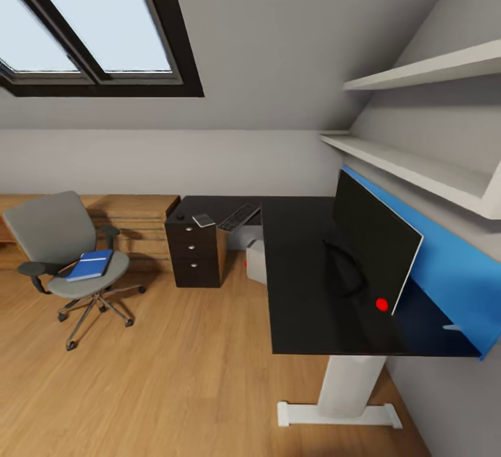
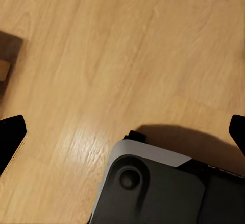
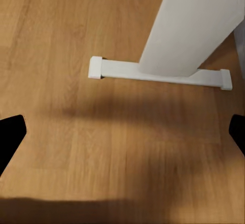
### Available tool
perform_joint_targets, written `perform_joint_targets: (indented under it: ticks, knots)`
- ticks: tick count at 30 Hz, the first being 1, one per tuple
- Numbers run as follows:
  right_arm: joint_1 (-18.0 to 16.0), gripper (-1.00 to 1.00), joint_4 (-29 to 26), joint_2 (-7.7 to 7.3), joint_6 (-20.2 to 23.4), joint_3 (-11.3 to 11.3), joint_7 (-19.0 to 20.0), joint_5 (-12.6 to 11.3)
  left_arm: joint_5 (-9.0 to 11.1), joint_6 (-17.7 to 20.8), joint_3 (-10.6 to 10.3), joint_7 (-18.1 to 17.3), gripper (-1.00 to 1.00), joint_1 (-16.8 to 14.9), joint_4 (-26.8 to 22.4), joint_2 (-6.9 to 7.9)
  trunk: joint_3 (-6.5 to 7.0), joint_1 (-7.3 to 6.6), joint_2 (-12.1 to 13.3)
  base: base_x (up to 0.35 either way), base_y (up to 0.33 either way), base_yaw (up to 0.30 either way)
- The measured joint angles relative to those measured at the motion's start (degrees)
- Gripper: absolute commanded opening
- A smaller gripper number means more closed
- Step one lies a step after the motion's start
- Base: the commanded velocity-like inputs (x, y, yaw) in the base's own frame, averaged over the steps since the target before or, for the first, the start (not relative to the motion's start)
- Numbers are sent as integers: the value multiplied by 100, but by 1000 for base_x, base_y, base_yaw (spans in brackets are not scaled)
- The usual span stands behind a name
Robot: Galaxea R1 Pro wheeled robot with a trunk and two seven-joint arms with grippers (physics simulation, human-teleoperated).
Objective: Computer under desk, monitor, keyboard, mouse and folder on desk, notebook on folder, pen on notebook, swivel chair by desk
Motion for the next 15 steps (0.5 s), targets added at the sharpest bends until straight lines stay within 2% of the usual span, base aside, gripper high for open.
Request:
perform_joint_targets:
  ticks: [15]
  knots:
    - [0,100,1,1,0,4,0,3,0,-1,8,0,100,0,21,-7,-1,-1,0,166,292,0]
